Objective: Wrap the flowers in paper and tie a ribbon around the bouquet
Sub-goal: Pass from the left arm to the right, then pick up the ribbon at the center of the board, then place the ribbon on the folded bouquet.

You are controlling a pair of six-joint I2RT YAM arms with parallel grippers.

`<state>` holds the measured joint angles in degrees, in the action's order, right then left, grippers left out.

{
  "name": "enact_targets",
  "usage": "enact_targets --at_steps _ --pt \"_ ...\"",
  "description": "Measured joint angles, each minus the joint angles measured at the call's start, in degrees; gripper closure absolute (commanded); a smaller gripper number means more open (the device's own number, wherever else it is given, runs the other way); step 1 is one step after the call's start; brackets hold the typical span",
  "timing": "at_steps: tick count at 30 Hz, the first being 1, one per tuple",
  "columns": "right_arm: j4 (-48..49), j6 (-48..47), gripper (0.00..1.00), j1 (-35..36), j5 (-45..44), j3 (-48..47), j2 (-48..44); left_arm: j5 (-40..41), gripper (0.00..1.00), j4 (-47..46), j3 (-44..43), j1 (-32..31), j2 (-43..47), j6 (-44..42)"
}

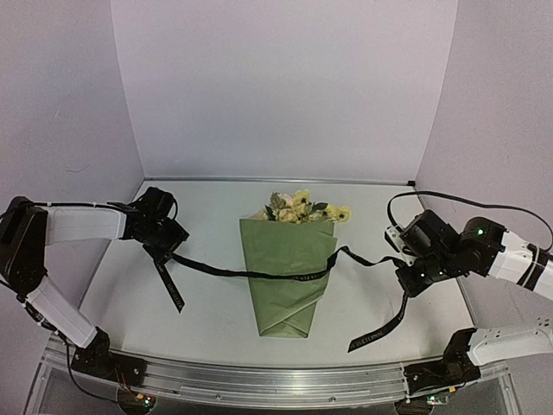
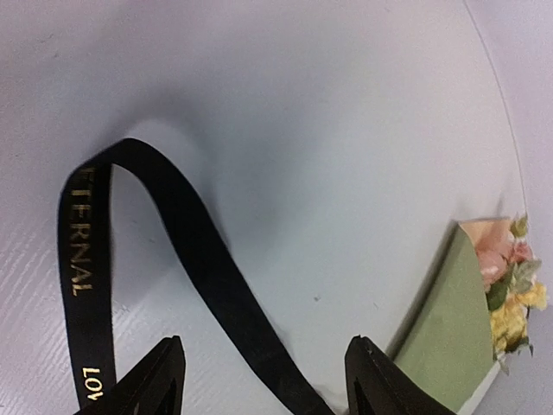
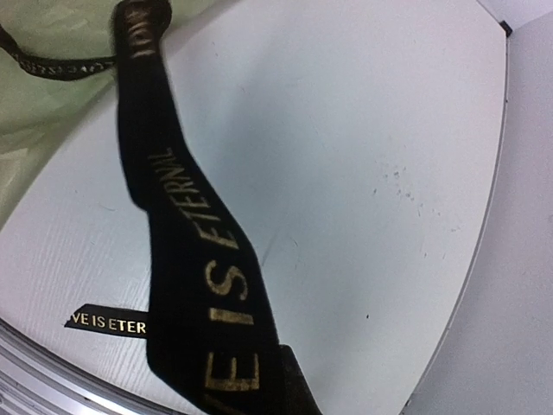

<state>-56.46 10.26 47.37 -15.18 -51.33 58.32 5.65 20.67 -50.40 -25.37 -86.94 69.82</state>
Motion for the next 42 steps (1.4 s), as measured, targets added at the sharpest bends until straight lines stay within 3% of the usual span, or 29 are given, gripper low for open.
enact_targets --at_steps 12,14,19,21,27,35,42 --pt "-1.01 0.00 1.00 -3.87 3.00 1.17 -0.33 9.10 0.39 0.91 -3.64 3.70 -10.76 4.80" --pt "-1.04 0.00 1.00 -4.63 3.23 1.76 -0.72 9.89 0.49 0.98 -4.53 4.51 -12.33 4.79" --pt "-1.13 0.00 1.00 -6.09 3.49 2.84 -1.59 10.63 0.95 0.70 -7.24 6.09 -16.51 4.10" --pt "-1.22 -0.21 1.00 -6.53 3.22 2.95 -2.10 11.30 1.00 0.93 -7.39 6.52 -17.01 3.28" --pt "-3.89 -5.42 1.00 -8.48 -2.94 0.79 -2.92 20.79 1.00 7.19 -9.84 7.89 -15.09 -1.06" --pt "-5.17 -23.95 1.00 -12.30 -17.33 -14.59 -0.11 35.77 1.00 11.87 -18.73 8.05 3.62 -10.57" --pt "-2.61 -37.81 1.00 -14.99 -23.58 -20.87 3.81 39.82 1.00 13.59 -14.53 6.30 15.83 -12.24"
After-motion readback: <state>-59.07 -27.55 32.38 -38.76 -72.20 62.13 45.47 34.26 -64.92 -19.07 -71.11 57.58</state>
